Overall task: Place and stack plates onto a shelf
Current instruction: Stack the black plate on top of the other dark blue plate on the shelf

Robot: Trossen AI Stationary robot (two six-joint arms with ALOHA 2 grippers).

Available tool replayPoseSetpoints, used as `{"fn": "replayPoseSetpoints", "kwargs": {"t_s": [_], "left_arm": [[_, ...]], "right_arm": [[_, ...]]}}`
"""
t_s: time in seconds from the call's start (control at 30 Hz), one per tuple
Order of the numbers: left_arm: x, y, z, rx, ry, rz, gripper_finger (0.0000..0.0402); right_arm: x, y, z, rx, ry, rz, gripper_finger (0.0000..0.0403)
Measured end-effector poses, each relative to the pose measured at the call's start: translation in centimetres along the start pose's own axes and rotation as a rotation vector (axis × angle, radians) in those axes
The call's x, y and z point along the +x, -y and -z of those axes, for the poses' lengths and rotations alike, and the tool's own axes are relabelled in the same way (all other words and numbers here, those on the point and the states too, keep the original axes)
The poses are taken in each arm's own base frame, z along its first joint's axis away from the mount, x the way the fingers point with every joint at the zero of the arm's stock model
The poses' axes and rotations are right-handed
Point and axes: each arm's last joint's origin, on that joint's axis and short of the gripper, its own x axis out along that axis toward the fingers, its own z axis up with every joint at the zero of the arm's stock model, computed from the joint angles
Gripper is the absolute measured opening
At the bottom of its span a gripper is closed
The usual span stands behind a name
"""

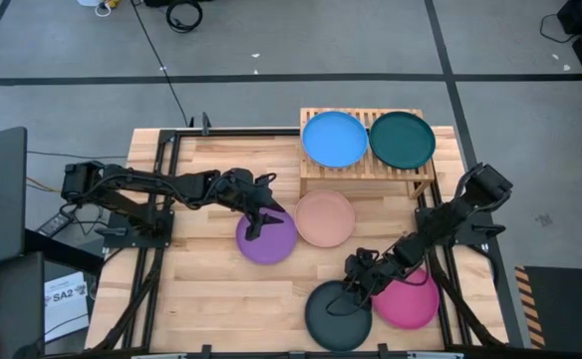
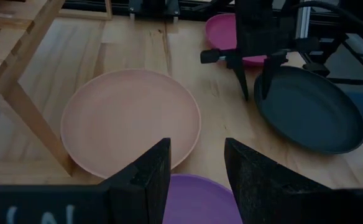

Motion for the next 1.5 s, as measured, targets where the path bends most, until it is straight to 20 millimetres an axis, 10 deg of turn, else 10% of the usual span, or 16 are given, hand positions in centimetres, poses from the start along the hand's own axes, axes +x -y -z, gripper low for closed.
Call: {"fn": "replayPoseSetpoints", "kwargs": {"t_s": [0.57,1.07,1.5], "left_arm": [[0.0,0.0,0.0,0.001,0.0,0.0,0.0157],[0.0,0.0,0.0,0.007,0.0,-0.008,0.0157],[0.0,0.0,0.0,0.008,0.001,-0.008,0.0157]], "right_arm": [[-0.1,-0.1,-0.1,0.018,-0.015,-0.026,0.0019],[-0.5,0.0,-1.0,0.076,-0.002,-0.067,0.0017],[-5.3,0.3,-3.7,0.132,0.067,-0.124,0.0019]]}}
